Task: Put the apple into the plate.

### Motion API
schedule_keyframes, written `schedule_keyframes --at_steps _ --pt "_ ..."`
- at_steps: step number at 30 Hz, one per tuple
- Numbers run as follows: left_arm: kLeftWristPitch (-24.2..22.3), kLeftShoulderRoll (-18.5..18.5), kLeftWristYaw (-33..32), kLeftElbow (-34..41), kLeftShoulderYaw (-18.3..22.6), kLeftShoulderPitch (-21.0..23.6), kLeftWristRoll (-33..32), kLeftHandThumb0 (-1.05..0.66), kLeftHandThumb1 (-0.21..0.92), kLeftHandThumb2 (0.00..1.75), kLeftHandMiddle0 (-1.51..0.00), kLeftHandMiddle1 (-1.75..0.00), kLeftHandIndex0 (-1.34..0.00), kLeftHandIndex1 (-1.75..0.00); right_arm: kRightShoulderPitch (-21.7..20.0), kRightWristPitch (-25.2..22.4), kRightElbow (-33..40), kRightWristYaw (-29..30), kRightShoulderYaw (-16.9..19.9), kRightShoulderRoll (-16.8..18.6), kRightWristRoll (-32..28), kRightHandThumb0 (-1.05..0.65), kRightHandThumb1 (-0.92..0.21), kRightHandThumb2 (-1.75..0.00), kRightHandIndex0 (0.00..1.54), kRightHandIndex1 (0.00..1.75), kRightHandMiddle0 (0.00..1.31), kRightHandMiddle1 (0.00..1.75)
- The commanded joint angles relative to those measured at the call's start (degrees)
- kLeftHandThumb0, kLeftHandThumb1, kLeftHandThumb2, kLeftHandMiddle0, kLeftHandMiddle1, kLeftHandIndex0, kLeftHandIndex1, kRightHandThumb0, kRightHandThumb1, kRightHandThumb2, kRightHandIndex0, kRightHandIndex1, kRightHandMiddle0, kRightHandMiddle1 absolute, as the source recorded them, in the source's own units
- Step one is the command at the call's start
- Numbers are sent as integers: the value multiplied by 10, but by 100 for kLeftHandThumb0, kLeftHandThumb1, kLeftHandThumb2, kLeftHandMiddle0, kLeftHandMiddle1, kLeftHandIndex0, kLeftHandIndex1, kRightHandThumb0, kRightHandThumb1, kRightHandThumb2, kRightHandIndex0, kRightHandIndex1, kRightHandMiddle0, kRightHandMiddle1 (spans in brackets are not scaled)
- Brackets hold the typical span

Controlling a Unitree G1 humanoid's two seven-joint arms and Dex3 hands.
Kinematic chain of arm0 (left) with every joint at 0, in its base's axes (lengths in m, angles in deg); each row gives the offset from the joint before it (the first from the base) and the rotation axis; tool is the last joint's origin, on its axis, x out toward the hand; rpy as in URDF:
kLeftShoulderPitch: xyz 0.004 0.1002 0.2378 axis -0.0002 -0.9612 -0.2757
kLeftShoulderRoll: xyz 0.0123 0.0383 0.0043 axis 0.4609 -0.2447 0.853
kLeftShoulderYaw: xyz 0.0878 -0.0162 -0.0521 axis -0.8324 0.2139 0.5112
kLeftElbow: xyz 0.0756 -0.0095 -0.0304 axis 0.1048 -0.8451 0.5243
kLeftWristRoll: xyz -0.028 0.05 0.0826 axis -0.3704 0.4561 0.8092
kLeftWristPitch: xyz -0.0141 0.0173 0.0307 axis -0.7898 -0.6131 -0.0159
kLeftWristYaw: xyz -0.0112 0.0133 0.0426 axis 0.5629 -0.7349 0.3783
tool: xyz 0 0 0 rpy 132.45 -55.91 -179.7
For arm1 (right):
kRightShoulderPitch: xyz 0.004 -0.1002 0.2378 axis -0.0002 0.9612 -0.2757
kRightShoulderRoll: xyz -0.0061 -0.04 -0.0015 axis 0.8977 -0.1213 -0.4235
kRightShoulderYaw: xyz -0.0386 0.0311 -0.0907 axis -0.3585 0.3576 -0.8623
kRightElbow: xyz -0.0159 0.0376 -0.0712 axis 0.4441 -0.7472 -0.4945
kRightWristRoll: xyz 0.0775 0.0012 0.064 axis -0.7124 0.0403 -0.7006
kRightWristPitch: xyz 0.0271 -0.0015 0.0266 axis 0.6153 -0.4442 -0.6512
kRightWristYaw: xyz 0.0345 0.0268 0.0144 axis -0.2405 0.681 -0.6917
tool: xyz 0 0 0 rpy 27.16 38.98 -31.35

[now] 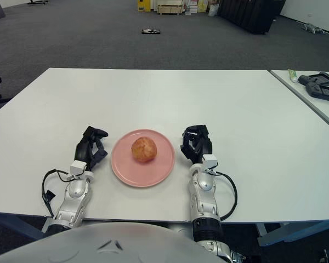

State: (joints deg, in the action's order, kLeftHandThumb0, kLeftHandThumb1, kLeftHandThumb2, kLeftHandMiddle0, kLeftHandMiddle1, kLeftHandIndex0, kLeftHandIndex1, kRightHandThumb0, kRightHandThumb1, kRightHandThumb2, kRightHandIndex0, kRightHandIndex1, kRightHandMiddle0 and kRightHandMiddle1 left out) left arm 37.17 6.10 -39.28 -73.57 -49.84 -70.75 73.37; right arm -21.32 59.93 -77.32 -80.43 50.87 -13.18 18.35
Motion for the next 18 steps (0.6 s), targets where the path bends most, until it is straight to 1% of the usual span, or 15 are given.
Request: schedule_keyframes --at_steps 1,5,11,18 --pt "-11 46 6 -56 14 -23 27 -38 72 92 -63 -130 -34 -173 16 -30 -18 10 7 6 -7 -37 -74 -77 51 137 30 175" --pt "-22 50 13 -56 9 -20 34 -38 71 84 -62 -134 -32 -174 16 -28 -18 8 7 7 -8 -37 -74 -77 51 137 30 175" --pt "-47 55 24 -42 3 -23 40 -38 71 82 -60 -139 -32 -175 18 -29 -14 6 6 7 -8 -37 -76 -75 50 136 29 175" --pt "-53 55 33 -41 4 -23 42 -37 74 78 -58 -142 -30 -175 22 -38 -3 11 3 9 -3 -36 -78 -73 49 137 28 175"
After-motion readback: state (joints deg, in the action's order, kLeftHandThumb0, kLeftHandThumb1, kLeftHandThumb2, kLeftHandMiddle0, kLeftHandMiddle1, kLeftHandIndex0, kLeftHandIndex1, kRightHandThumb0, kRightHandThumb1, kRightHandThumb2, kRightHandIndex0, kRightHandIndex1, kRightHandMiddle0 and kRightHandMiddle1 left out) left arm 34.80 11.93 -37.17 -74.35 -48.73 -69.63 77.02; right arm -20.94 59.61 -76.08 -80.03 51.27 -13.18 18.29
